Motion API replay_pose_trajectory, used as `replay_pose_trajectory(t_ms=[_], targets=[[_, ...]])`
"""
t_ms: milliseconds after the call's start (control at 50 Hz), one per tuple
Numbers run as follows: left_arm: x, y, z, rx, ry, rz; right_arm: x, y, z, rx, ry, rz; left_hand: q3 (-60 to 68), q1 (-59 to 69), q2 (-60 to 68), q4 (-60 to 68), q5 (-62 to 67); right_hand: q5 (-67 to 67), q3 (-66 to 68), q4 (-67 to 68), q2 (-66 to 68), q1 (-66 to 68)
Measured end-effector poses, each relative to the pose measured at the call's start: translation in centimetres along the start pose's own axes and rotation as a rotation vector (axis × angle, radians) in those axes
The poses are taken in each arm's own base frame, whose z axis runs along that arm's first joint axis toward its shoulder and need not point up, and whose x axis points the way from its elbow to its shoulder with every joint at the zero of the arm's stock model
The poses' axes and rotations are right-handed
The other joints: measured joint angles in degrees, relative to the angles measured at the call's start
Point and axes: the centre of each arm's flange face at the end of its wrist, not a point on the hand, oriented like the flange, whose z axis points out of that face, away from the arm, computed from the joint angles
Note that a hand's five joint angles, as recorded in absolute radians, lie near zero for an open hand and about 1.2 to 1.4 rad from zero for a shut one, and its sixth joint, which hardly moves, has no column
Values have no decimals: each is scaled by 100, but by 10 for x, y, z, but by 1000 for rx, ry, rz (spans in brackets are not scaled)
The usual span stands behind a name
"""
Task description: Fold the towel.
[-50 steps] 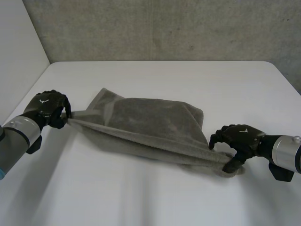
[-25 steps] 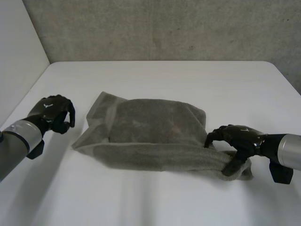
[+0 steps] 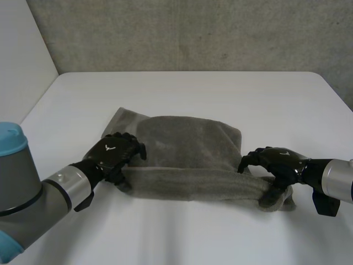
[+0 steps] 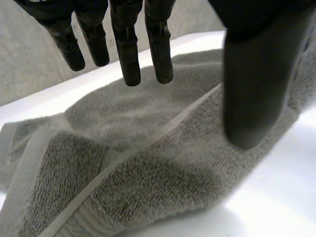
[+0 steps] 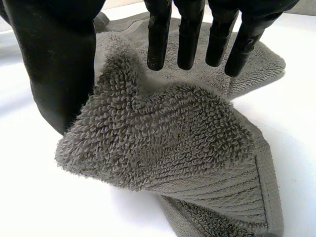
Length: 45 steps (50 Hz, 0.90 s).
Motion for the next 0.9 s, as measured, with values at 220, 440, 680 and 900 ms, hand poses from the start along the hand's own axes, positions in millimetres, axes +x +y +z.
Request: replay_pose_trajectory(t_ms=[220, 440, 680, 900], targets=[[-9, 23, 27, -81, -60, 27, -2, 1, 0, -3, -5, -2, 0, 0, 0, 0, -17, 0, 0, 0, 0, 0], [-13, 32, 34, -122, -97, 85, -2, 1, 0, -3, -4, -11, 0, 1920, 1984, 0, 2168, 0, 0, 0, 0, 0], [-13, 28, 30, -119, -111, 81, -2, 0, -1, 0, 1, -23, 0, 4118, 4321, 0, 4581, -72, 0, 0, -13, -47], [-10, 7, 14, -55, -124, 91, -3, -14, -13, 26, 42, -45, 0, 4118, 4321, 0, 4581, -1228, 0, 0, -1346, -1306]])
